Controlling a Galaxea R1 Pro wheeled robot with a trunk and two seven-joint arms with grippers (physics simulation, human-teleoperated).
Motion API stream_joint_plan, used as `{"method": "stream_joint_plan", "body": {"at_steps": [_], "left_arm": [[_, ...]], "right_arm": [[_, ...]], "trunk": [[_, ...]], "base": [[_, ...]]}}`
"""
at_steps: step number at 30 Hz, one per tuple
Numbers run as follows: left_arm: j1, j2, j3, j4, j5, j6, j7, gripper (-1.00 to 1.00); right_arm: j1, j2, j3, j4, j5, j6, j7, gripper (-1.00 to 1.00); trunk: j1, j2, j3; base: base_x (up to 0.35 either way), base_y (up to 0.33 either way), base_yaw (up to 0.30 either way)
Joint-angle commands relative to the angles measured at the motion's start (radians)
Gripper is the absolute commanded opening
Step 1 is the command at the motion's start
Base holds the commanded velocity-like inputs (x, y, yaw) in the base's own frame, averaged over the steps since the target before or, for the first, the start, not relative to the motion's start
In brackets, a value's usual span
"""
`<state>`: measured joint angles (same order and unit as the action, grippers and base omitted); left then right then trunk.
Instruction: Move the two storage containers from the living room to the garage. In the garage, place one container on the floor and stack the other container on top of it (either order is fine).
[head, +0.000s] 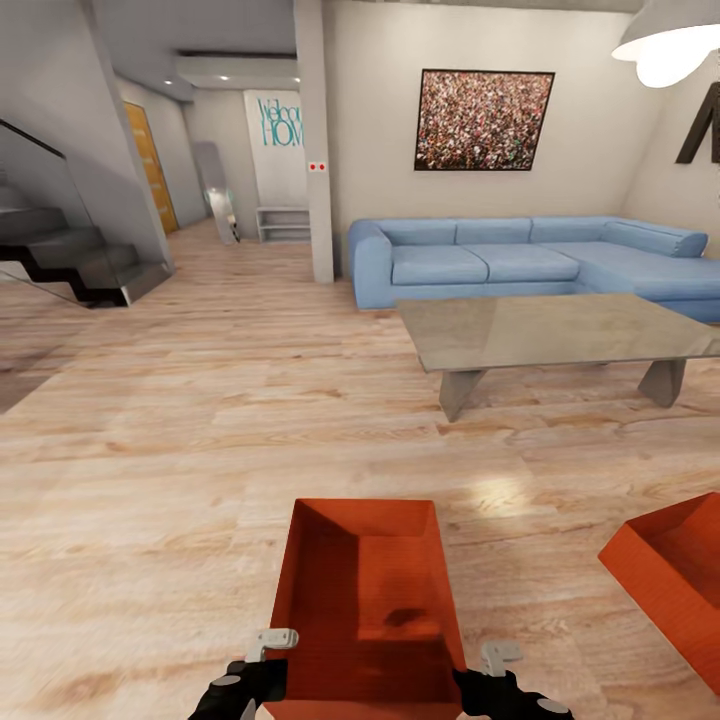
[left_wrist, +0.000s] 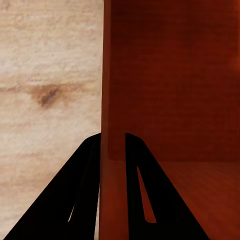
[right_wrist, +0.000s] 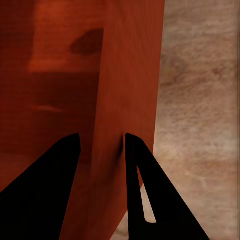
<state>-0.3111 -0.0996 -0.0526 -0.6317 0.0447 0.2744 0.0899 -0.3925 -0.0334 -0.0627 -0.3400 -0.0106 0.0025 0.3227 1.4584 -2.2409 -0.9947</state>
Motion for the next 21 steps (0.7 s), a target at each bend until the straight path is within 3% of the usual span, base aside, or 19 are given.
{"method": "stream_joint_plan", "body": {"at_steps": [1, 21], "left_arm": [[0.000, 0.001, -0.002, -0.002, -0.002, 0.006, 0.011, -1.00], [0.000, 0.003, -0.002, -0.003, -0.003, 0.006, 0.011, -1.00]], "right_arm": [[0.000, 0.000, -0.005, 0.001, 0.000, 0.001, 0.007, -1.00], [0.000, 0.000, -0.005, 0.001, 0.000, 0.001, 0.007, -1.00]], "trunk": [[-0.004, 0.007, 0.004], [-0.081, 0.147, 0.099]], "base": [[0.000, 0.000, 0.000], [0.000, 0.000, 0.000]]}}
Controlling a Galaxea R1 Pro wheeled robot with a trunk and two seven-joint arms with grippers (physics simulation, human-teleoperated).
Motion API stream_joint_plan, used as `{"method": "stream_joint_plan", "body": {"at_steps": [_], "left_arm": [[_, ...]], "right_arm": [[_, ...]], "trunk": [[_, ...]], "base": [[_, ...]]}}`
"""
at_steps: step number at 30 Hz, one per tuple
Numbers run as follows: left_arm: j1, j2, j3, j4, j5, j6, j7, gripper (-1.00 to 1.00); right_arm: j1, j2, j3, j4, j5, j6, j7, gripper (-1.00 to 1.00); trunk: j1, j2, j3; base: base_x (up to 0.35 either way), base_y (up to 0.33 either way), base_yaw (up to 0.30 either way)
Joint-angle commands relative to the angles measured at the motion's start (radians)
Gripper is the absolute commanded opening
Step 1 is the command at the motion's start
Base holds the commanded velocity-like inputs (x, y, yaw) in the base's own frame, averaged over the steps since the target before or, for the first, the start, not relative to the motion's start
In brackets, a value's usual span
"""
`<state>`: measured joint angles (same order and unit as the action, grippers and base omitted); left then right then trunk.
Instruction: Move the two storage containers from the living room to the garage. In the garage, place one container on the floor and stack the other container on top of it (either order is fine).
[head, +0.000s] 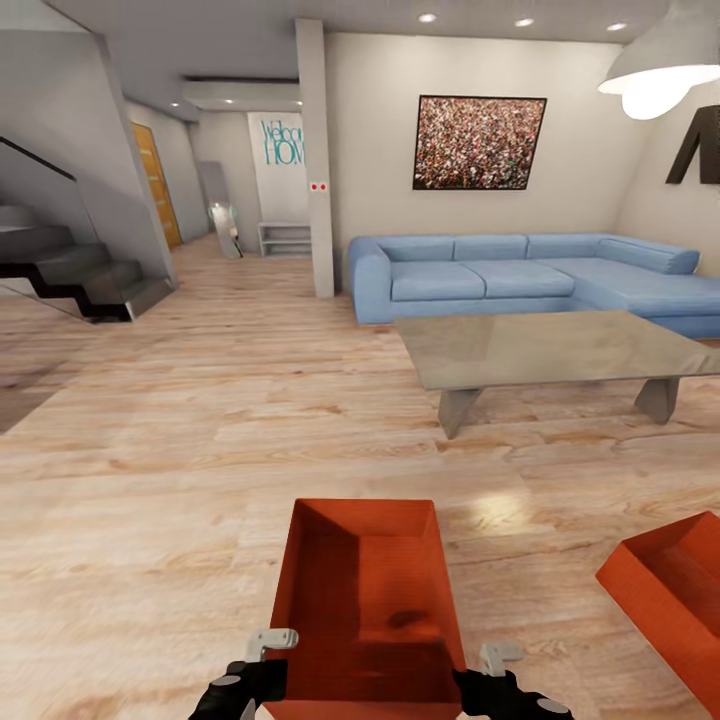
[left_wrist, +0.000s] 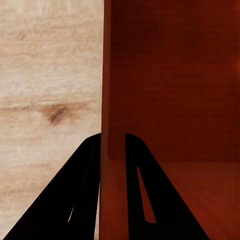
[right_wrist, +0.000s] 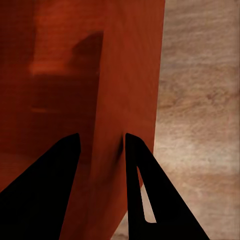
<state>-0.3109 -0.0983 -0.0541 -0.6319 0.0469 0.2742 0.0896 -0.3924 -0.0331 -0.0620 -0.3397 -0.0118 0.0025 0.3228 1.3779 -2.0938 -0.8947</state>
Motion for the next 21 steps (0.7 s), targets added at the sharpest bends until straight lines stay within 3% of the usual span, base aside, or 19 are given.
{"method": "stream_joint_plan", "body": {"at_steps": [1, 21], "left_arm": [[0.000, 0.002, -0.001, -0.003, -0.005, 0.006, 0.012, -1.00], [0.000, 0.000, 0.000, -0.002, -0.006, 0.008, 0.012, -1.00]], "right_arm": [[0.000, -0.001, -0.005, 0.001, 0.001, 0.001, 0.007, -1.00], [0.000, -0.001, -0.005, 0.000, 0.001, 0.001, 0.007, -1.00]], "trunk": [[-0.004, 0.007, 0.004], [-0.081, 0.147, 0.097]], "base": [[0.000, 0.000, 0.000], [0.000, 0.000, 0.000]]}}
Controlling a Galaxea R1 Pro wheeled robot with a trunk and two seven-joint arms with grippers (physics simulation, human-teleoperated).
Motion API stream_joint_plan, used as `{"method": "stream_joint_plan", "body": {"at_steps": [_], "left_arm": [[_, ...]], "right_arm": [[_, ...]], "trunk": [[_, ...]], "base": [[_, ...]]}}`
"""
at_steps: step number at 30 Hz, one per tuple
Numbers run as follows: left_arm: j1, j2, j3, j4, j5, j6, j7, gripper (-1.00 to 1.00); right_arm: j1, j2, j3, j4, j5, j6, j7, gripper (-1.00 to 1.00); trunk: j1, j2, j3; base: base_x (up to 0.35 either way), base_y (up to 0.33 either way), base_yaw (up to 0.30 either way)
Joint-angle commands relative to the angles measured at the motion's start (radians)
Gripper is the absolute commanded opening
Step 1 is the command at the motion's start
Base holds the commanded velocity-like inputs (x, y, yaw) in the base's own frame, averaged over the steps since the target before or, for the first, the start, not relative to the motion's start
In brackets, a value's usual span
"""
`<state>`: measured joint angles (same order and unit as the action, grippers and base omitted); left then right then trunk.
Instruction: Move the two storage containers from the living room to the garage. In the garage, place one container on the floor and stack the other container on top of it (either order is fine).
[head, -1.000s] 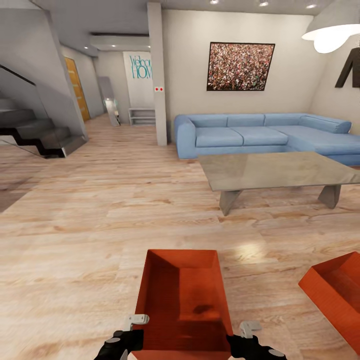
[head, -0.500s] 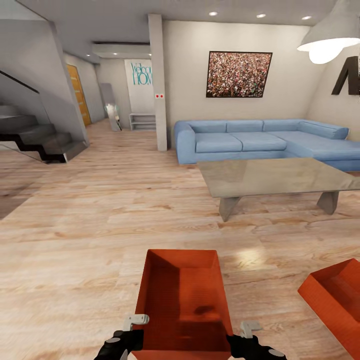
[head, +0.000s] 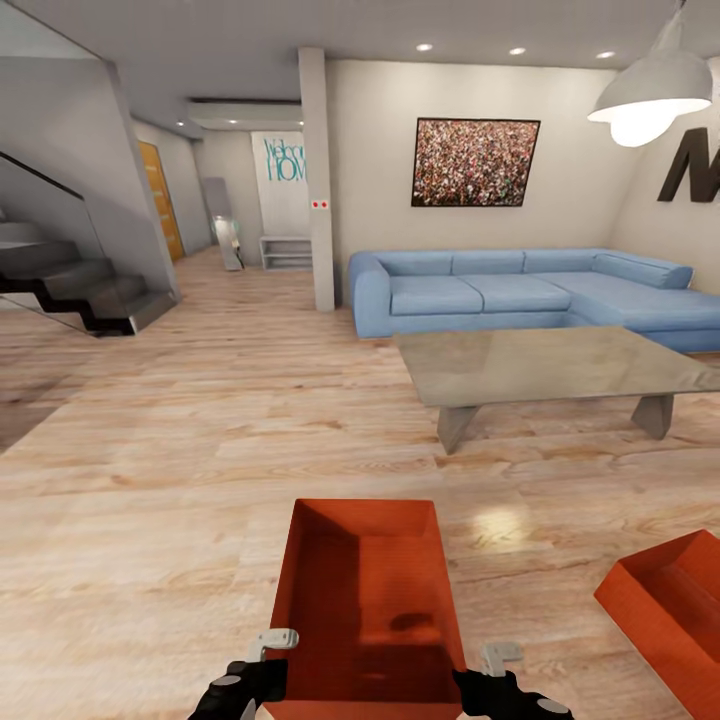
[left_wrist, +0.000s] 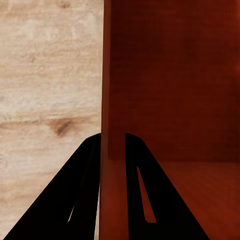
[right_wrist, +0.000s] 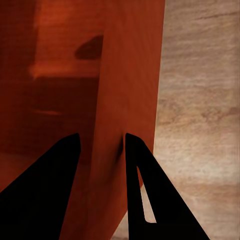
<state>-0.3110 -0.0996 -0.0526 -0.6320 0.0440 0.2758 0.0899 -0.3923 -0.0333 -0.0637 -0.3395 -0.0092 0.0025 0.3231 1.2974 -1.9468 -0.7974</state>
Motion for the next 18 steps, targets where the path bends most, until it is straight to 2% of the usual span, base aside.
{"method": "stream_joint_plan", "body": {"at_steps": [1, 12, 18], "left_arm": [[0.000, 0.001, -0.002, -0.002, -0.003, 0.006, 0.011, -1.00], [0.000, 0.001, -0.003, -0.002, -0.003, 0.006, 0.011, -1.00], [0.000, 0.001, -0.002, -0.002, -0.003, 0.006, 0.011, -1.00]], "right_arm": [[0.000, 0.000, -0.004, 0.000, -0.002, 0.001, 0.007, -1.00], [0.000, 0.000, -0.004, 0.000, -0.002, 0.001, 0.007, -1.00], [0.000, 0.000, -0.004, 0.000, -0.002, 0.001, 0.007, -1.00]], "trunk": [[-0.004, 0.007, 0.003], [-0.046, 0.084, 0.038], [-0.069, 0.126, 0.065]], "base": [[0.000, 0.000, 0.000], [0.000, 0.000, 0.000], [0.000, 0.000, 0.000]]}}
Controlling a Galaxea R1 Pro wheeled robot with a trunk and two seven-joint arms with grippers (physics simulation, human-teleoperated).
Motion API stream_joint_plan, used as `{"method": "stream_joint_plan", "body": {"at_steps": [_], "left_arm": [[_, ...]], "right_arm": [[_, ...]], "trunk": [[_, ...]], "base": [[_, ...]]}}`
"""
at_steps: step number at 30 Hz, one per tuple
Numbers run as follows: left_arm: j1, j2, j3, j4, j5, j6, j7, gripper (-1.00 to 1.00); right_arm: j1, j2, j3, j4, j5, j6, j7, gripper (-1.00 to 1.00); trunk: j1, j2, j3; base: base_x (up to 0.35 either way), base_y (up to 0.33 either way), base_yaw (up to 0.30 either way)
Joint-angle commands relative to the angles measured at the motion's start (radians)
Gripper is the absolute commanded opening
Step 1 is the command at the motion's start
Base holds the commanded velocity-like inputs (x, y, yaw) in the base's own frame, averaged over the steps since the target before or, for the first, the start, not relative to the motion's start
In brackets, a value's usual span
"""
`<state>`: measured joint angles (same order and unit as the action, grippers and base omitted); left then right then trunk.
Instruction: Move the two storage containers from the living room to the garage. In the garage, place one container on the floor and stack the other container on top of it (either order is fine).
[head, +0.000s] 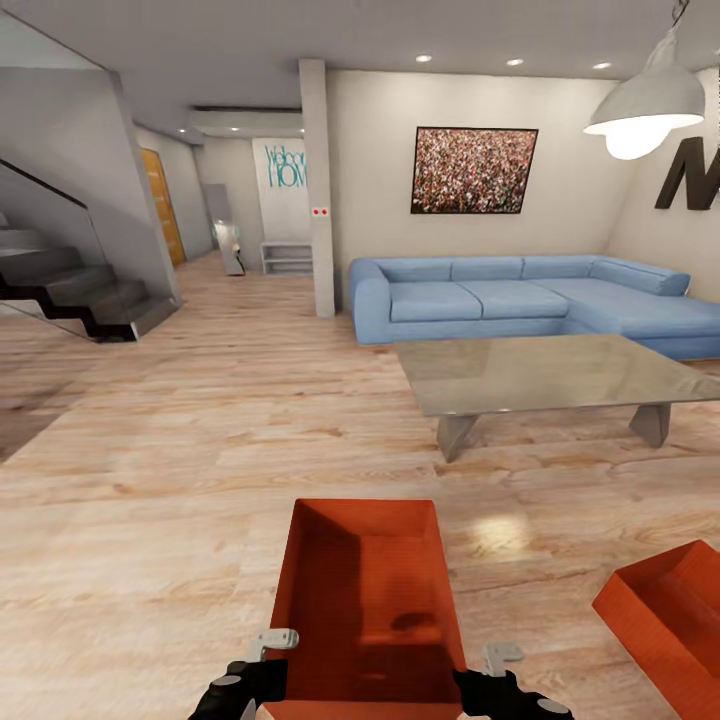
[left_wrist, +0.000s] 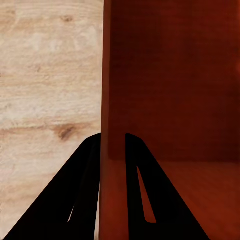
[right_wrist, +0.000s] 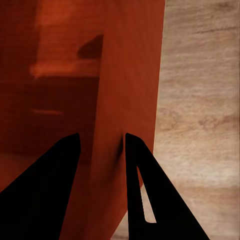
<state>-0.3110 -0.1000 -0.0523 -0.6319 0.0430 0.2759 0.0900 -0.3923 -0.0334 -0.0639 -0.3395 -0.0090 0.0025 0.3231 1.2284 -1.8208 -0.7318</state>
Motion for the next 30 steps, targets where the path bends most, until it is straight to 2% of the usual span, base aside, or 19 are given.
{"method": "stream_joint_plan", "body": {"at_steps": [1, 30], "left_arm": [[0.000, 0.002, -0.003, -0.002, -0.002, 0.006, 0.011, -1.00], [0.000, 0.000, -0.003, -0.002, -0.002, 0.008, 0.013, -1.00]], "right_arm": [[0.000, 0.000, -0.004, 0.000, -0.002, 0.001, 0.007, -1.00], [0.000, 0.000, -0.004, 0.000, -0.002, 0.001, 0.007, -1.00]], "trunk": [[-0.004, 0.007, 0.004], [-0.115, 0.210, 0.140]], "base": [[0.000, 0.000, 0.000], [0.000, 0.000, 0.000]]}}
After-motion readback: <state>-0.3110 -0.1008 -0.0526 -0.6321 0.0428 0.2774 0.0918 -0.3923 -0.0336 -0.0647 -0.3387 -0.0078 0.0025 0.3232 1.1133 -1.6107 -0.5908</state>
